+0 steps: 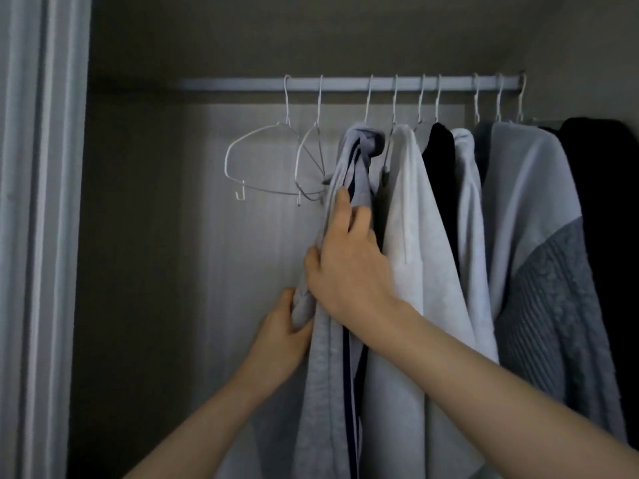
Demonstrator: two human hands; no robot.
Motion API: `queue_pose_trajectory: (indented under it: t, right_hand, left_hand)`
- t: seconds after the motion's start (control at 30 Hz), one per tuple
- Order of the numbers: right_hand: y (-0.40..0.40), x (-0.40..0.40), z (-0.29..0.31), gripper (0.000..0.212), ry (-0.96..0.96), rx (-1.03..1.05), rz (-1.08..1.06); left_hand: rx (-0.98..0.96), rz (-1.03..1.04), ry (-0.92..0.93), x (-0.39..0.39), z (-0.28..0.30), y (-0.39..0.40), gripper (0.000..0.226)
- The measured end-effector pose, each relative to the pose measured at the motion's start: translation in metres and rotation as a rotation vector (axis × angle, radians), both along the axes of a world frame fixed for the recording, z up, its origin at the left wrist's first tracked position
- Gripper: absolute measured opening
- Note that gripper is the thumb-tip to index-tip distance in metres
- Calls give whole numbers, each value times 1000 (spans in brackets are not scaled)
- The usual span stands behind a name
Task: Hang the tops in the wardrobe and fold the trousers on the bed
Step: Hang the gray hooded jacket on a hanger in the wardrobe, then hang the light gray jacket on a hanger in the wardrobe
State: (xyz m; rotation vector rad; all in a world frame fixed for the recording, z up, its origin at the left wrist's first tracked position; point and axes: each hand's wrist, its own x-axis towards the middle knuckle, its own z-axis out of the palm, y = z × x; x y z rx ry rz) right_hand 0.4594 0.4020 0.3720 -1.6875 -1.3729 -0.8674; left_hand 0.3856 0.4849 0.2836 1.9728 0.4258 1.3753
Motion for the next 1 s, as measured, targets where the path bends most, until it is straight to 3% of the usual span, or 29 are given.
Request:
queue_pose_trajectory:
  t: [0.17,0.37,0.53,0.73,1.0]
  right_hand:
    - [-21,0,-43,75,-32,-35,132]
    - [-55,4,-80,72,31,-70,313]
    - [-89,2,-117,71,111,-99,474]
    - [-153,1,-179,71,232,-253,756]
    - [-254,-31,-260,56,264,-493,1133]
  left_hand:
    - [-56,100,72,-23,-30,-12,16]
    - [-65,374,230,-61,-60,-42,18]
    - [-197,472,191,-83,-84,-89,12]
    - [-321,693,181,-104,-120,-201,18]
    - [-432,1064,25,-133,-187,-395,14]
